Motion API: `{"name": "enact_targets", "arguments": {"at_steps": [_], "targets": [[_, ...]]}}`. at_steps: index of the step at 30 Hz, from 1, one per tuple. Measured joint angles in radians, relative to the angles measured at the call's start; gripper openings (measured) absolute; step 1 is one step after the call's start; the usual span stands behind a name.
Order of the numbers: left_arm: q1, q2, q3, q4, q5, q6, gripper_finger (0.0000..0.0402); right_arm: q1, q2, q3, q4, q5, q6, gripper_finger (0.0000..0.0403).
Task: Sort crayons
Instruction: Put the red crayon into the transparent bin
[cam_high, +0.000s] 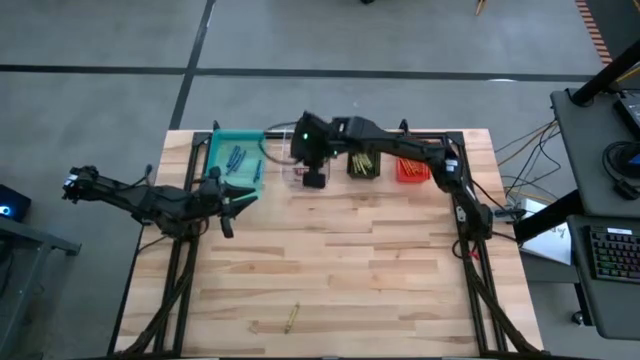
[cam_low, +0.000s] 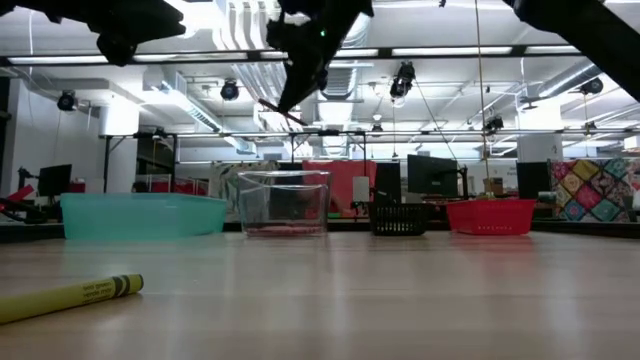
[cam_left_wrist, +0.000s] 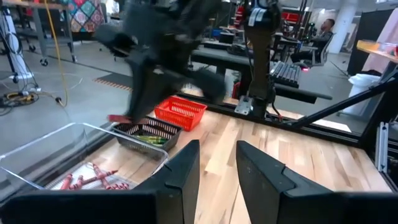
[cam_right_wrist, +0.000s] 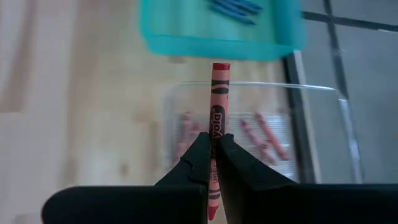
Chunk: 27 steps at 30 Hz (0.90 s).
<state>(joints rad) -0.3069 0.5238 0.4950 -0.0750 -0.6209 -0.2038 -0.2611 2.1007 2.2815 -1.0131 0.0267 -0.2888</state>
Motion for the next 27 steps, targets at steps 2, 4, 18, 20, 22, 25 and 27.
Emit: {"name": "enact_targets", "arguments": {"at_steps": [2,4,18,20,22,25,27], "targets": [[0.0,-0.01,0.0,0.001,-0.001,0.013,0.0087,-0.036,0.007,0.0,0.016,-0.002,-0.01,0.001],[0.0,-0.021,0.0,0.001,-0.001,0.023,0.0087,-0.068,0.012,-0.005,0.02,-0.007,-0.015,0.001],[0.002,-0.051,0.0,0.008,-0.062,0.074,0.0087,-0.148,0.118,0.003,0.091,-0.058,-0.071,0.001],[0.001,-0.051,0.0,0.008,-0.062,0.082,0.0087,-0.149,0.139,0.007,0.091,-0.058,-0.079,0.001],[0.001,-0.051,0.0,0.008,-0.066,0.089,0.0087,-0.15,0.16,0.008,0.092,-0.057,-0.091,0.001],[0.001,-0.051,0.0,0.008,-0.078,0.091,0.0087,-0.152,0.19,0.008,0.092,-0.053,-0.108,0.001],[0.001,-0.051,0.0,0.007,-0.078,0.091,0.0087,-0.152,0.212,0.008,0.092,-0.053,-0.114,0.001]]}}
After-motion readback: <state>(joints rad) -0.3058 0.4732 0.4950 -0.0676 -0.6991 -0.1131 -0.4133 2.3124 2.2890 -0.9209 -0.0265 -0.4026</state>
